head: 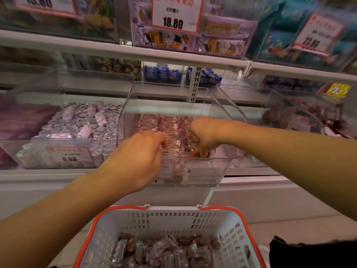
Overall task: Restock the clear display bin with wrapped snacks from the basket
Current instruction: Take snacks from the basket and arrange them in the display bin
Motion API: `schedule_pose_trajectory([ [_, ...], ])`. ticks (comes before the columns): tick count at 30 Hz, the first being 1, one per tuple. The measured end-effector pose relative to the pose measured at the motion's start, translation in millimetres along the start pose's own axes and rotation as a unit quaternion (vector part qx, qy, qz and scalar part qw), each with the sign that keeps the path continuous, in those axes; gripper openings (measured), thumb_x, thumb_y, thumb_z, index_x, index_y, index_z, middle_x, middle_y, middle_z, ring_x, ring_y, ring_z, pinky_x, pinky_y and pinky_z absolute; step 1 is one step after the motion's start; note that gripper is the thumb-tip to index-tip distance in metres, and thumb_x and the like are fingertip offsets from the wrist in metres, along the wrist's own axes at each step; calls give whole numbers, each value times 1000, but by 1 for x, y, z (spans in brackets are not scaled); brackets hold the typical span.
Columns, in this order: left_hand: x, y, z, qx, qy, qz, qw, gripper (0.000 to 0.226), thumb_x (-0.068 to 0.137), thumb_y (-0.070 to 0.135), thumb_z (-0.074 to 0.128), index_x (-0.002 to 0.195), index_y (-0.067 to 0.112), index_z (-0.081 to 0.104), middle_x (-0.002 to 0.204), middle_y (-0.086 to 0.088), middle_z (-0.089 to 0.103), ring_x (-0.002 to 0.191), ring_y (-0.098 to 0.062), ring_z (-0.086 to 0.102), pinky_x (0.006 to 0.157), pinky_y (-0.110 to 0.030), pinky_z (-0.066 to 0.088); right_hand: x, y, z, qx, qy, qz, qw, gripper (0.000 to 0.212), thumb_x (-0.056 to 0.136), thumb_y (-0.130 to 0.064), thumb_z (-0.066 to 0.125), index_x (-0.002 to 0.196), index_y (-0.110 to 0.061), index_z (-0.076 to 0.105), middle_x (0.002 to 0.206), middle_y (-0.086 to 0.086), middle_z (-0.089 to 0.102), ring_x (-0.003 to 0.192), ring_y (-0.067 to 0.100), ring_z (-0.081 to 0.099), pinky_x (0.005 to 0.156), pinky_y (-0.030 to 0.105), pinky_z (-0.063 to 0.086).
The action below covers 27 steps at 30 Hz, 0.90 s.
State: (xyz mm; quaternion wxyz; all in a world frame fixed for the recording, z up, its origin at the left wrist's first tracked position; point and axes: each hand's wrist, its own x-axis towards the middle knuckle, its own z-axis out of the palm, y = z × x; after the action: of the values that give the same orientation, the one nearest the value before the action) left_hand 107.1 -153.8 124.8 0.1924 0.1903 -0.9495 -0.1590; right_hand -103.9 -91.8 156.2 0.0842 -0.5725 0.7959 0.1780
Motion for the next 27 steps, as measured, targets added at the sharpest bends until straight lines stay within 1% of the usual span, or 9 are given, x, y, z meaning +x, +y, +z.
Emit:
schedule_pose_trajectory([
  [4, -1, 0, 0, -3, 3, -4, 1000, 21, 97, 20, 40, 104, 24, 60, 102, 2, 64, 93, -20, 58, 83, -42, 49, 2, -3, 6, -4, 21, 1, 1000, 34, 71, -12, 79, 63, -18, 47, 65, -1, 52, 57, 18, 52, 48, 28, 44],
  [7, -1, 0, 1, -3, 5, -4, 1000, 22, 97, 19, 40, 104, 24, 61, 102, 1, 64, 93, -21, 58, 83, -42, 49, 2, -4, 5, 14, 35, -8, 999, 30, 69, -14, 85, 67, -14, 55, 69, -1, 56, 66, 20, 58, 53, 29, 48],
  [9, -1, 1, 0, -4, 5, -5, 1000, 23, 97, 19, 40, 105, 23, 61, 103, 0, 65, 94, -21, 58, 83, -42, 49, 0, -3, 4, 8, 32, -21, 999, 25, 71, -11, 85, 74, -12, 60, 72, 0, 58, 68, 21, 58, 57, 31, 49],
  [12, 0, 2, 0, -6, 8, -8, 1000, 23, 97, 18, 41, 105, 22, 62, 103, -1, 65, 94, -22, 59, 83, -42, 49, -4, -1, 4, -44, 48, -29, 997, 29, 73, -7, 81, 71, -17, 55, 74, -2, 55, 66, 18, 54, 49, 28, 39],
  [15, 0, 2, 0, -4, 10, -9, 1000, 22, 97, 18, 41, 106, 21, 61, 103, -2, 65, 93, -22, 59, 83, -43, 49, -6, 2, 2, -65, 56, -13, 996, 40, 71, -17, 85, 72, -23, 45, 78, -2, 52, 70, 17, 54, 49, 27, 35],
  [18, 0, 2, 0, -2, 11, -9, 1000, 22, 98, 18, 41, 106, 21, 61, 103, -2, 65, 93, -23, 59, 82, -43, 49, -4, 0, 1, -46, 34, -4, 998, 39, 69, -25, 89, 69, -20, 50, 74, -2, 55, 70, 18, 58, 53, 31, 47],
  [20, -1, 3, 0, -2, 13, -9, 1000, 21, 98, 19, 41, 105, 22, 61, 102, -1, 65, 92, -22, 59, 82, -43, 49, -3, -4, 0, -29, 9, -19, 999, 31, 75, -23, 84, 68, -18, 54, 70, -3, 59, 71, 19, 62, 64, 34, 56],
  [24, -1, 4, 0, -1, 15, -10, 1000, 21, 98, 20, 41, 104, 23, 60, 101, 0, 65, 90, -21, 58, 81, -43, 50, -3, -6, -3, 44, -18, -18, 999, 22, 80, -19, 80, 73, -14, 60, 72, -1, 64, 65, 15, 64, 73, 35, 59],
  [27, -1, 4, 0, -2, 16, -11, 1000, 22, 98, 19, 41, 106, 22, 61, 104, 0, 65, 93, -21, 59, 83, -43, 50, -3, -6, -5, 30, -35, -4, 999, 16, 80, -19, 79, 81, -13, 64, 85, 5, 70, 79, 21, 69, 77, 37, 61],
])
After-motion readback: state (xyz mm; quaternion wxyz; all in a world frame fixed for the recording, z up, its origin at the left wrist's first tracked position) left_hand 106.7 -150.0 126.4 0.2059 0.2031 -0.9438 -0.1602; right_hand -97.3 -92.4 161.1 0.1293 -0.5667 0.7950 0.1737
